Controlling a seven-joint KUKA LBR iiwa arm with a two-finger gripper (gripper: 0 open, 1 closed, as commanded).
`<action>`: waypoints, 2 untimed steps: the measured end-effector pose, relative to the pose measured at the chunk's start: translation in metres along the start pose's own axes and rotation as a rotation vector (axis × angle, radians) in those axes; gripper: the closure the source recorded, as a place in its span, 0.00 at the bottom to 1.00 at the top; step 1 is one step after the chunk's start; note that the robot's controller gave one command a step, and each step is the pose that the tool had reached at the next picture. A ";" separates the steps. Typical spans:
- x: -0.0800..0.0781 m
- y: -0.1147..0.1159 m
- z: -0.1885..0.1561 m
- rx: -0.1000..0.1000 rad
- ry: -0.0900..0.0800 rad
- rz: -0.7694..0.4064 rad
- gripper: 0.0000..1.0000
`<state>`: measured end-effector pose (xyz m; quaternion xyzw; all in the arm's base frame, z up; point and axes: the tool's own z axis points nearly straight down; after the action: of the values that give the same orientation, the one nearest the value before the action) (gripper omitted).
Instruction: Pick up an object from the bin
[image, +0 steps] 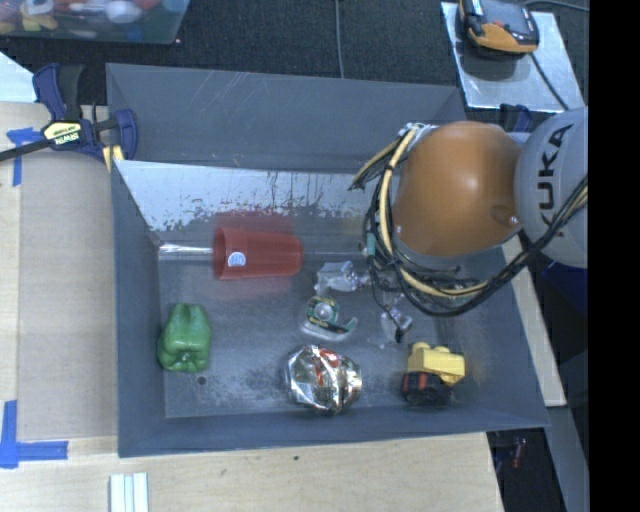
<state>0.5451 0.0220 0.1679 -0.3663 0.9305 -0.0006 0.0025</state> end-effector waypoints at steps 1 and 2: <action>0.019 0.014 0.005 0.007 -0.008 0.236 1.00; 0.019 0.014 0.005 0.007 -0.008 0.237 1.00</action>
Offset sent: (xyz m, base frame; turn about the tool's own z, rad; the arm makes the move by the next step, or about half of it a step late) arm 0.0000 0.0000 0.0000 0.0000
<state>0.5217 0.0189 0.1625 -0.2539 0.9672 -0.0019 0.0077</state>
